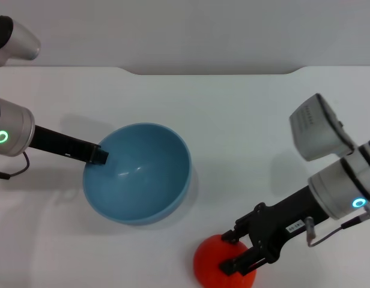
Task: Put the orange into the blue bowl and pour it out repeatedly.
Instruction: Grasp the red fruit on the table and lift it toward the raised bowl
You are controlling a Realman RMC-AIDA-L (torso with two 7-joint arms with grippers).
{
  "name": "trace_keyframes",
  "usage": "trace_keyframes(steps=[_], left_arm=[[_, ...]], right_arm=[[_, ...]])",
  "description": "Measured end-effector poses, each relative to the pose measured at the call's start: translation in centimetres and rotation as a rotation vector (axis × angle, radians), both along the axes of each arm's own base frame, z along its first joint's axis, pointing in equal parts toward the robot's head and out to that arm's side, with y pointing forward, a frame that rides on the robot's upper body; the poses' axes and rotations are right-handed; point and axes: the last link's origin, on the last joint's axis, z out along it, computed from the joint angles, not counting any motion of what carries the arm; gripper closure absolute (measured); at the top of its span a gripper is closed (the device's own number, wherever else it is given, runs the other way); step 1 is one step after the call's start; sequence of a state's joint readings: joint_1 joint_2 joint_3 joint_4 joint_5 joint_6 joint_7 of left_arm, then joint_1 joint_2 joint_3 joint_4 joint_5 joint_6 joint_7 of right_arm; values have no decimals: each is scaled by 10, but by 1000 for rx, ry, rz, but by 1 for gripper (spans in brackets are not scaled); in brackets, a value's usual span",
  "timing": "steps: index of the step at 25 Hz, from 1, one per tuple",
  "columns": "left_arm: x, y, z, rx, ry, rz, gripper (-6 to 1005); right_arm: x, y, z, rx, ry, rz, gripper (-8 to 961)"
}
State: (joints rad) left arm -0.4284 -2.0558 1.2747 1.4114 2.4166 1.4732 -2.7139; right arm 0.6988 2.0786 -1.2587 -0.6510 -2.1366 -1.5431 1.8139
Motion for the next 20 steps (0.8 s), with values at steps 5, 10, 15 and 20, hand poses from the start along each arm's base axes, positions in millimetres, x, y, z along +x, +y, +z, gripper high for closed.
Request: trace_keyframes(steps=[5,10,15,20], left_arm=[[3,2,-2,-4,4,-13,1001],[4,3,-2,-6,7,-16,1000],[4,4,-3,-6,8,-19,1001],[8,4,-8,-20,15,-37,998]], right_arm=[[5,1,-12,9,-72,-14,319],[2,5,-11,37,-57,-13,396],[3,4,3,108,12,-21,604],[13,-3,35,216,47,13,764]])
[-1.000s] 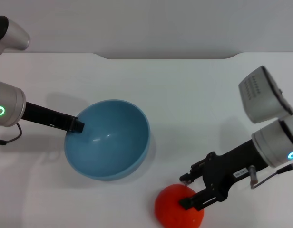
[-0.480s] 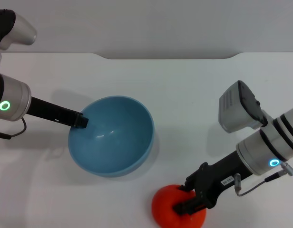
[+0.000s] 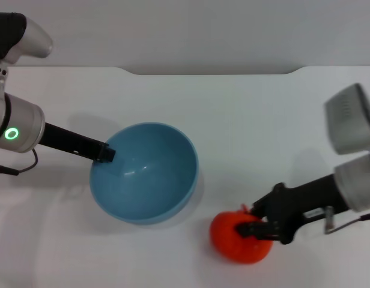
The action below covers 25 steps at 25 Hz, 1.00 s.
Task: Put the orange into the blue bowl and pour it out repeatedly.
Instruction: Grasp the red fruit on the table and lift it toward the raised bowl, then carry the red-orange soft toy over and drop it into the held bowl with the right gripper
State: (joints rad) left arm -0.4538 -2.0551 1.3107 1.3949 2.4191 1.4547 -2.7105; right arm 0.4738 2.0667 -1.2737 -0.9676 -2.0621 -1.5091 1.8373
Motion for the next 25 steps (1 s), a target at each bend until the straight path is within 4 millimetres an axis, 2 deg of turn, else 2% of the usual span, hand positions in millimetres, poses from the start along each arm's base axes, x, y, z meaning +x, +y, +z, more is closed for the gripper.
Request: trace_keyframes(steps=[1,3,6,7,11,13,16,19,20,22,25], left_arm=[[0,0,0,0,0,0,997],[2,0,-3,-12,4,-8,995],[4,0,-8,-26,9,-14,993],[7,2,-16,-46,18,-26,992],[16,5,-40,-93,37,-67,988],[24,5,-50,-112,42,-96,986],[42,3,-67,-153,30,-153,984],[50,1,-74,-174,16,-177,981],[60,-1,-81,-199,6,-204,980],[62,-2,-82,-206,4,-213,978],[67,-1,-82,-206,0,-223,975]], right_arm=[[0,0,0,0,0,0,772],[5,-2,14,48,14,-6,789],[9,-4,41,121,46,-14,815],[8,-5,52,143,63,-9,823],[-10,-9,86,230,188,64,857],[-21,-10,93,251,250,121,873],[-34,-8,96,250,291,182,896],[-44,-3,89,217,299,207,915],[-47,-2,84,195,297,214,919],[-50,0,73,144,270,217,928],[-48,2,67,125,239,210,886]])
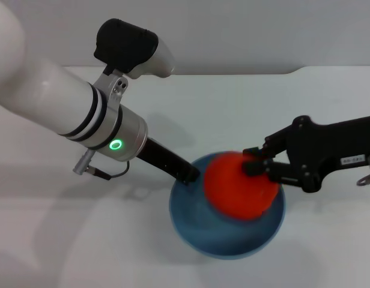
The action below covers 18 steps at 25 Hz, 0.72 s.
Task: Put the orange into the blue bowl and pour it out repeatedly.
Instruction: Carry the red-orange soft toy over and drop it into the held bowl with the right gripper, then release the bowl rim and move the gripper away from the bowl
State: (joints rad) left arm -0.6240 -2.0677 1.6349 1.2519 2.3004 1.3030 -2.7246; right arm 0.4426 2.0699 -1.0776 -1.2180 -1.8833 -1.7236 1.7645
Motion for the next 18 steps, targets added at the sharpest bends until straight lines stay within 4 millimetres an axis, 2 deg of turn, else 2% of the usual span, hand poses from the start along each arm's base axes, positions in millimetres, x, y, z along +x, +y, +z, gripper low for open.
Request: trace_keyframes(steps=[3,9,14,18], left_arm=[[1,1,2,5,-6,3,972],[1,2,2,8,-10,4,967],[1,4,-2,23,-14,-5,962],[-6,2,-17,35,1,-18,959]], right_arm=[[2,1,-6,-11,-25,-6,843],[4,-1,-3,1,-18,-20,676],[12,3,20,98,74,-85,584],[29,1,38,178,127,-158,547]])
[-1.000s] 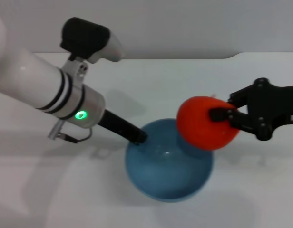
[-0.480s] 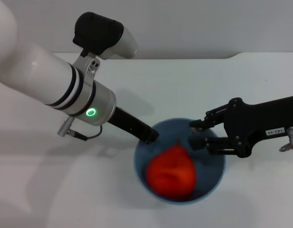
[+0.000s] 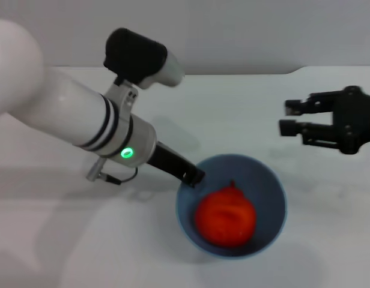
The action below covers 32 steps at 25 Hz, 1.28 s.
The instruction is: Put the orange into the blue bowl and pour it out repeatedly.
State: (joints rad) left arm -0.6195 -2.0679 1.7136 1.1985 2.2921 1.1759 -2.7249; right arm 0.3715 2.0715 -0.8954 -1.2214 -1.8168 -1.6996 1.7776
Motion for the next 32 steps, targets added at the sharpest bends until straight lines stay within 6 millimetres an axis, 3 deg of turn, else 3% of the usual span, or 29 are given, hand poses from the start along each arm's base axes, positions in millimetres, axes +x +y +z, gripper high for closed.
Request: trace_keyframes(steps=[7,14,17,23,26,32], left_arm=[[-5,-8,-21,-29,46,-48,952],[5,-6,-16,-13,25,-75,946],[8,1,-5,27,-10,-58,906],[3,25,49,205,-249,62,789],[-9,32,87,306,-494,126,730],[-72,12,155,515,-1074,223,457]], right_arm=[[18,-6,7,32,84,-78,547],[23,-8,6,30,95,-98,547],[26,-8,6,33,98,-111,547],[44,-7,7,87,151,-165,547],[51,-6,8,118,207,-191,547],[74,-11,18,313,577,-289,547]])
